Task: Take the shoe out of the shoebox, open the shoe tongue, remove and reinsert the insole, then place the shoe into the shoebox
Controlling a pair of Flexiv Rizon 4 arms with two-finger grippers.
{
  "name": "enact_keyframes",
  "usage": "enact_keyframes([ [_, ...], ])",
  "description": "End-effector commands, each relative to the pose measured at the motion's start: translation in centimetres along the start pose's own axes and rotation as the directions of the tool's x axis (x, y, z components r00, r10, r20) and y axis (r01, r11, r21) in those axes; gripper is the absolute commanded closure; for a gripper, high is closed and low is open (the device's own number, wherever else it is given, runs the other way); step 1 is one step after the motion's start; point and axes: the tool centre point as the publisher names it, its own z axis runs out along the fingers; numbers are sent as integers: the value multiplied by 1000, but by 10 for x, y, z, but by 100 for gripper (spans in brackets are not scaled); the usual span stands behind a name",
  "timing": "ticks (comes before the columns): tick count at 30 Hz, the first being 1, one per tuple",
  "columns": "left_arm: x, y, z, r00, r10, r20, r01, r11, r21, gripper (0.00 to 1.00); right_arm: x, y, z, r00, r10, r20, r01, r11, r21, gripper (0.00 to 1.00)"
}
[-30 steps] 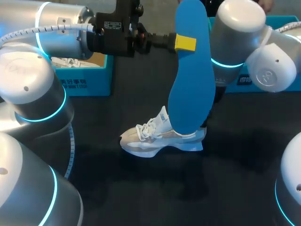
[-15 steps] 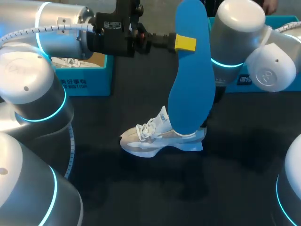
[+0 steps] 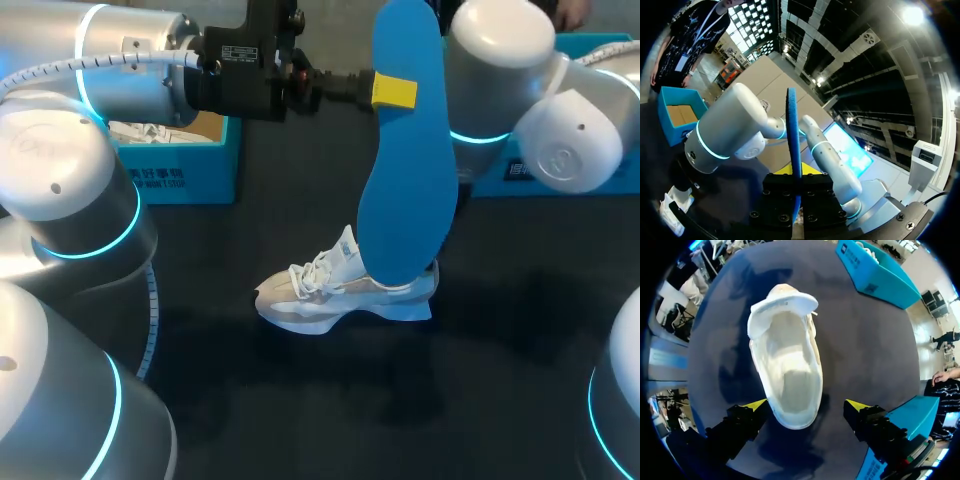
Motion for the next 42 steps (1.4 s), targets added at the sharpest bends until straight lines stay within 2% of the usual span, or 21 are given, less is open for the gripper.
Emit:
enact_keyframes([
  [1,0,0,1,1000,0,-1,0,1000,0,100,-12,19,11,1000,-14,-11,14,999,31,0],
  [10,0,0,1,1000,0,-1,0,1000,0,100,-26,36,41,997,-66,-40,68,997,44,0],
  [22,0,0,1,1000,0,-1,0,1000,0,100,-24,45,64,993,-83,-80,89,993,81,0],
  [24,0,0,1,1000,0,-1,0,1000,0,100,-23,46,67,993,-86,-85,93,992,82,3],
  [25,0,0,1,1000,0,-1,0,1000,0,100,-22,46,68,992,-86,-87,93,992,83,9],
  [26,0,0,1,1000,0,-1,0,1000,0,100,-22,46,69,992,-86,-88,93,992,84,19],
  [28,0,0,1,1000,0,-1,0,1000,0,100,-20,45,70,993,-75,-91,84,992,95,46],
  [29,0,0,1,1000,0,-1,0,1000,0,100,-19,44,70,993,-74,-91,83,992,96,50],
  [35,0,0,1,1000,0,-1,0,1000,0,100,-15,37,68,995,-49,-89,58,993,106,58],
  [37,0,0,1,1000,0,-1,0,1000,0,100,-14,36,68,995,-47,-90,57,992,108,71],
  [40,0,0,1,1000,0,-1,0,1000,0,100,-13,36,68,995,-40,-94,51,992,113,100],
  [42,0,0,1,1000,0,-1,0,1000,0,100,-12,36,67,995,-29,-100,41,992,120,100],
])
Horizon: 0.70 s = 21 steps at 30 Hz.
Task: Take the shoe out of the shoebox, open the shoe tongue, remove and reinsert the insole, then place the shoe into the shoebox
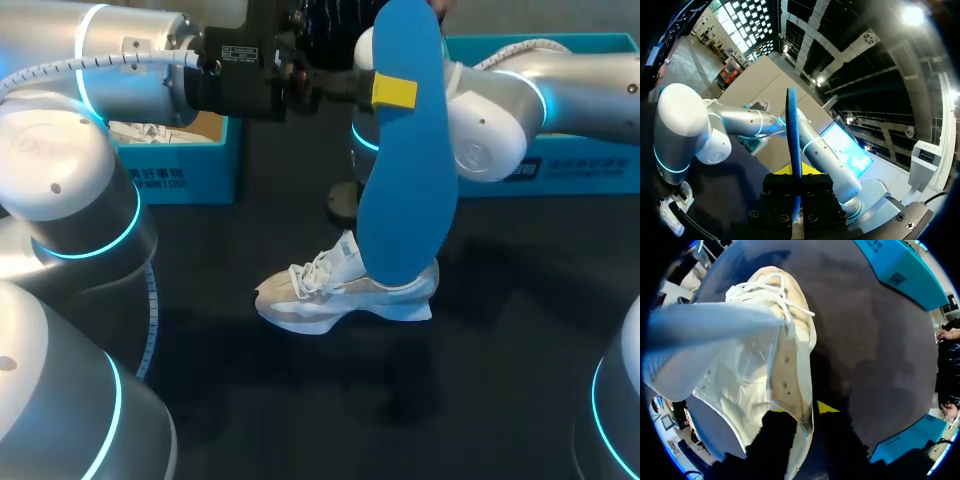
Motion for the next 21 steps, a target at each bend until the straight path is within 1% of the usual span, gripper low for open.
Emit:
enact_keyframes([
  [1,0,0,1,1000,0,-1,0,1000,0,100,3,1,-2,1000,14,-8,-14,1000,10,100],
  [4,0,0,1,1000,0,-1,0,1000,0,100,5,2,-9,999,41,-21,-40,999,19,100],
  [7,0,0,1,1000,0,-1,0,1000,0,100,6,-1,-16,991,114,-67,-113,993,27,100],
  [9,0,0,1,1000,0,-1,0,1000,0,100,7,-3,-20,979,173,-103,-171,985,31,100],
  [13,0,0,1,1000,0,-1,0,1000,0,100,8,-11,-28,942,305,-141,-304,952,27,100],
  [16,0,0,1,1000,0,-1,0,1000,0,100,8,-12,-29,918,353,-181,-359,933,-2,100],
  [18,0,0,1,1000,0,-1,0,1000,0,100,9,-13,-30,901,390,-191,-406,912,-51,100],
  [21,0,0,1,1000,0,-1,0,1000,0,100,13,-13,-30,885,417,-208,-443,891,-99,100],
])
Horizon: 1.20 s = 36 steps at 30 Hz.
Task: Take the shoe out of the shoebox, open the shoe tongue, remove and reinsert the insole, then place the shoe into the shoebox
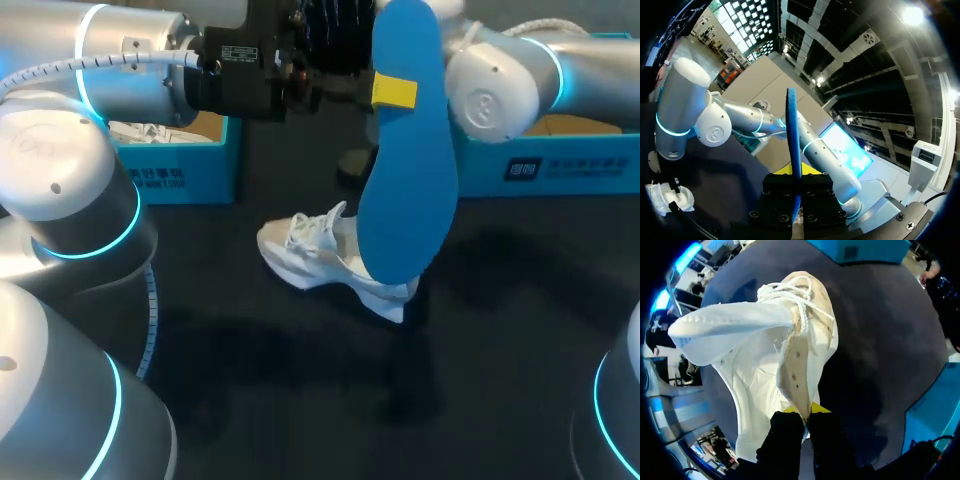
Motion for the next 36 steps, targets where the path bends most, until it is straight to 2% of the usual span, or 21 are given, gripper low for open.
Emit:
enact_keyframes([
  [1,0,0,1,1000,0,-1,0,1000,0,100,3,-14,3,1000,6,-6,-6,995,-95,100],
  [3,0,0,1,1000,0,-1,0,1000,0,100,9,-5,-3,999,-53,9,54,989,-137,100],
  [25,0,0,1,1000,0,-1,0,1000,0,100,9,-5,-3,999,-53,9,54,989,-137,100],
  [30,0,0,1,1000,0,-1,0,1000,0,100,8,-14,-3,992,117,-40,-121,986,-116,100],
  [36,0,0,1,1000,0,-1,0,1000,0,100,9,-22,-9,940,320,-118,-335,932,-140,100],
])
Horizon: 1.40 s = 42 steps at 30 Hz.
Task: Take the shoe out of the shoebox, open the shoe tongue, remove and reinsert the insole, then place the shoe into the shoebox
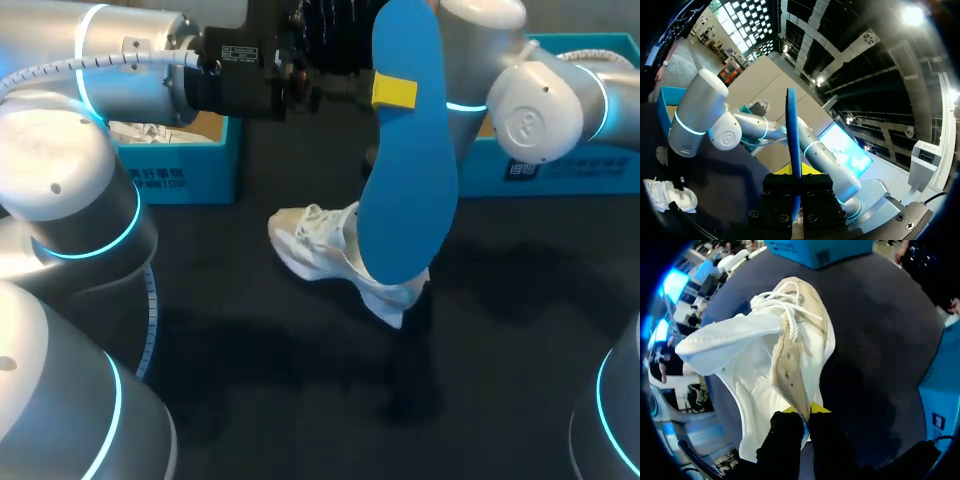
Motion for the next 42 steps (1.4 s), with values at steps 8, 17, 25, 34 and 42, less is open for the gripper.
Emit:
enact_keyframes([
  [8,0,0,1,1000,0,-1,0,1000,1,100,5,-13,-2,945,324,-48,-327,939,-104,100],
  [17,0,0,1,1000,0,-1,0,1000,1,100,18,-9,5,866,499,-20,-496,854,-159,100],
  [25,0,0,1,1000,0,-1,0,1000,1,100,29,3,15,839,545,-10,-537,823,-186,100],
  [34,0,0,1,1000,0,-1,0,1000,1,100,27,5,23,770,636,-53,-629,741,-236,100],
  [42,0,0,1,1000,0,-1,0,1000,1,100,22,13,32,751,657,-73,-651,717,-247,100],
])
